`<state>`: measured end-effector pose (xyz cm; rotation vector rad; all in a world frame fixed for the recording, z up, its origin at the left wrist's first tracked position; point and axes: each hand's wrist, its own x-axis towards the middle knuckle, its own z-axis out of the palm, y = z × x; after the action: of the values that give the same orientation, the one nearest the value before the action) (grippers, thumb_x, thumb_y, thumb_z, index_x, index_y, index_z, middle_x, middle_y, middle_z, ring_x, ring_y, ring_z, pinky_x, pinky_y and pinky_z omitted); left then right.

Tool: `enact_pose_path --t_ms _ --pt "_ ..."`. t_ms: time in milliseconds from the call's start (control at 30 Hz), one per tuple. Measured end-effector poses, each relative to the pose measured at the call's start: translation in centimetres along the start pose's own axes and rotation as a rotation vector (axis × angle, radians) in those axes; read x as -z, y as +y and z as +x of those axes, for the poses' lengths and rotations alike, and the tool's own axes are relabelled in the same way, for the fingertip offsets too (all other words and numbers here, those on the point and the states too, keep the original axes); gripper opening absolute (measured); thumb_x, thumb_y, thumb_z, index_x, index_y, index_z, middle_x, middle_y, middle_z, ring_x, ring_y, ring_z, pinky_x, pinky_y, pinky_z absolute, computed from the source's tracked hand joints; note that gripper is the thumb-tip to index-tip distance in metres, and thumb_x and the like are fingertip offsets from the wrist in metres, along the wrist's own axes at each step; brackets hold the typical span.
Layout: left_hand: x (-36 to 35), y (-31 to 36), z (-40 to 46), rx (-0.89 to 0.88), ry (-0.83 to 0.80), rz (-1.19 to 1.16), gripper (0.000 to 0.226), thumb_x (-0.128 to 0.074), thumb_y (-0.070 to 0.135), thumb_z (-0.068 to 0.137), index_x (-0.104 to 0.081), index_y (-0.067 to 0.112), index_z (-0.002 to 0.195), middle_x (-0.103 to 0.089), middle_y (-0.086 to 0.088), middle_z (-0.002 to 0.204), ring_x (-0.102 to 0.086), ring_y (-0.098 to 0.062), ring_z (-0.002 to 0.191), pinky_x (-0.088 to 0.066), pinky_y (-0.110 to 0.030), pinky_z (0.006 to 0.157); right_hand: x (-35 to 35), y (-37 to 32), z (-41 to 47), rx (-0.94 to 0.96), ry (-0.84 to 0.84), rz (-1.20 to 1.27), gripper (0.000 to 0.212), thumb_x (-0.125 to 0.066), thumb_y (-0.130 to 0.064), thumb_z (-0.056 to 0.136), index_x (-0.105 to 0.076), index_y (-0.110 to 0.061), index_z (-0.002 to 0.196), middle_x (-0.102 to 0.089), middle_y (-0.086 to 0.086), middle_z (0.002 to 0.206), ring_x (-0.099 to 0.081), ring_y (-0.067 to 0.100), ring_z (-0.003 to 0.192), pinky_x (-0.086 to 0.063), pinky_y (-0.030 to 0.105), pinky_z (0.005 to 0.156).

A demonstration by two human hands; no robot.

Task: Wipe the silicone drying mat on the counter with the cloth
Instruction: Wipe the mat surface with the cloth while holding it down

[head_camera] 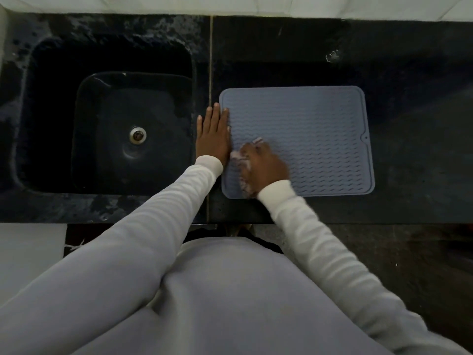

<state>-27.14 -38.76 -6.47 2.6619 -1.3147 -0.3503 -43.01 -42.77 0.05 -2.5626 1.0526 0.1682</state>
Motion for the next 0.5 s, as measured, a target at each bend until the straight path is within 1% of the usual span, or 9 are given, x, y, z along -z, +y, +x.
enact_pose_path --t_ms 33,100,133,200,267,333,400,467,500 --pt "0.0 0.0 0.0 -0.003 -0.002 0.007 0.054 -0.017 0.031 0.107 -0.006 0.018 0.158 -0.001 -0.007 0.165 0.002 -0.025 0.152 0.005 -0.044 0.123 -1.7 -0.6 0.1 0.016 -0.019 -0.014 0.038 -0.042 -0.045 0.098 -0.051 -0.025 0.129 -0.034 0.021 0.147 -0.065 0.038 0.091 -0.054 0.046 0.074" --pt "0.0 0.0 -0.1 -0.005 -0.001 0.009 0.054 -0.017 0.030 0.107 -0.005 0.017 0.158 -0.001 -0.007 0.165 0.002 -0.025 0.152 0.004 -0.045 0.123 -3.6 -0.4 0.1 0.021 -0.017 -0.018 0.033 -0.047 -0.041 0.098 -0.052 -0.028 0.128 -0.029 0.025 0.150 -0.066 0.039 0.077 -0.055 0.049 0.063" --pt "0.0 0.0 -0.1 -0.006 0.000 0.005 0.054 -0.017 0.031 0.106 -0.005 0.017 0.158 -0.001 -0.007 0.165 0.002 -0.025 0.152 0.004 -0.045 0.123 -4.0 0.1 0.0 0.020 0.000 -0.014 0.032 -0.052 -0.039 0.096 -0.055 -0.029 0.126 -0.031 0.025 0.150 -0.066 0.039 0.071 -0.055 0.047 0.058" --pt "0.0 -0.1 0.0 -0.008 0.002 -0.003 0.054 -0.018 0.031 0.106 -0.006 0.017 0.158 -0.001 -0.007 0.165 0.002 -0.025 0.152 0.004 -0.045 0.123 -3.6 1.1 -0.3 0.041 0.030 -0.018 0.033 -0.060 -0.036 0.092 -0.057 -0.029 0.124 -0.038 0.024 0.146 -0.065 0.038 0.066 -0.054 0.043 0.052" --pt "-0.1 -0.1 0.1 -0.008 0.000 -0.012 0.054 -0.018 0.031 0.107 -0.007 0.018 0.158 -0.003 -0.006 0.165 0.001 -0.024 0.152 0.003 -0.045 0.123 -2.8 2.1 -0.6 0.055 0.069 -0.021 0.034 -0.062 -0.035 0.089 -0.059 -0.029 0.122 -0.048 0.020 0.139 -0.065 0.037 0.066 -0.051 0.040 0.050" --pt "-0.2 -0.2 0.1 -0.006 0.005 -0.028 0.053 -0.017 0.032 0.106 -0.009 0.019 0.158 -0.004 -0.005 0.165 0.000 -0.023 0.152 0.002 -0.046 0.123 -1.8 3.3 -1.1 0.037 0.117 0.000 0.033 -0.059 -0.037 0.088 -0.063 -0.027 0.119 -0.057 0.018 0.121 -0.064 0.036 0.062 -0.050 0.039 0.047" --pt "-0.2 -0.3 0.1 -0.008 0.011 -0.039 0.053 -0.017 0.032 0.106 -0.010 0.020 0.158 -0.005 -0.004 0.165 -0.001 -0.022 0.152 0.002 -0.046 0.123 -0.9 4.9 -1.6 0.011 0.157 0.015 0.035 -0.055 -0.038 0.087 -0.063 -0.026 0.118 -0.059 0.018 0.108 -0.062 0.036 0.058 -0.050 0.039 0.045" --pt "-0.2 -0.4 0.0 -0.009 0.020 -0.036 0.053 -0.017 0.032 0.107 -0.011 0.020 0.157 -0.005 -0.004 0.165 -0.001 -0.022 0.152 0.002 -0.046 0.123 -0.2 6.7 -1.9 -0.048 0.161 0.005 0.037 -0.050 -0.040 0.090 -0.062 -0.026 0.123 -0.059 0.018 0.106 -0.063 0.038 0.061 -0.049 0.041 0.048" --pt "-0.2 -0.3 -0.1 -0.007 0.021 -0.035 0.053 -0.017 0.032 0.107 -0.011 0.020 0.157 -0.006 -0.004 0.165 -0.001 -0.022 0.152 0.001 -0.046 0.123 0.1 7.5 -2.0 -0.075 0.157 0.000 0.037 -0.053 -0.039 0.091 -0.061 -0.026 0.125 -0.059 0.019 0.106 -0.063 0.039 0.062 -0.049 0.041 0.050"
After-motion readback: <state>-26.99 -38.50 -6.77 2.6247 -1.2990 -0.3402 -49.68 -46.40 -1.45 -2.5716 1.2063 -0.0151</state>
